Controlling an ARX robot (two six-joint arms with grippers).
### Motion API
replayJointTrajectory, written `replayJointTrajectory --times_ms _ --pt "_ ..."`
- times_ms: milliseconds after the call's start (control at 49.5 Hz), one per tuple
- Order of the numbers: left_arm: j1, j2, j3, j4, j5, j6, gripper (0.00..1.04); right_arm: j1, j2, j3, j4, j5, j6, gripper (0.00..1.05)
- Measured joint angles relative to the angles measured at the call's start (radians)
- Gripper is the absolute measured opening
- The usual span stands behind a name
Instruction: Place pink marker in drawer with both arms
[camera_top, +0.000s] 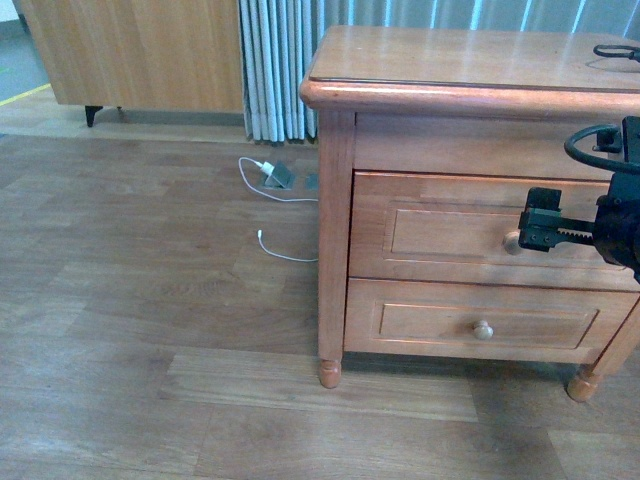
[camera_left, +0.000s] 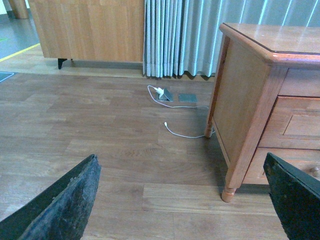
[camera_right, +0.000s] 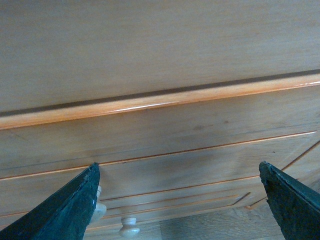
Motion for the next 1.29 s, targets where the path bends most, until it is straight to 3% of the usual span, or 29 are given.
replayJointTrajectory --times_ms 445,687,829,1071,1294 --pt "0.0 0.0 0.0 0.0 0.0 0.0 0.99 -0.008 -0.138 -0.097 -0.02 -0.051 0.0 0.96" --pt "0.0 0.0 0.0 0.0 0.0 0.0 0.99 -0.009 -0.395 -0.272 -0.142 -0.137 0.0 0.96" --pt "0.0 0.0 0.0 0.0 0.0 0.0 0.99 -0.027 -0.713 -0.438 -0.295 -0.215 -0.005 0.96" --pt "0.0 0.0 0.0 0.0 0.0 0.0 0.99 -0.13 -1.252 -0.64 -0.593 -0.354 -0.022 0.96" --pt "0.0 0.0 0.0 0.0 0.0 0.0 0.99 -0.36 -1.641 -0.711 -0.864 -0.542 -0.051 0.96"
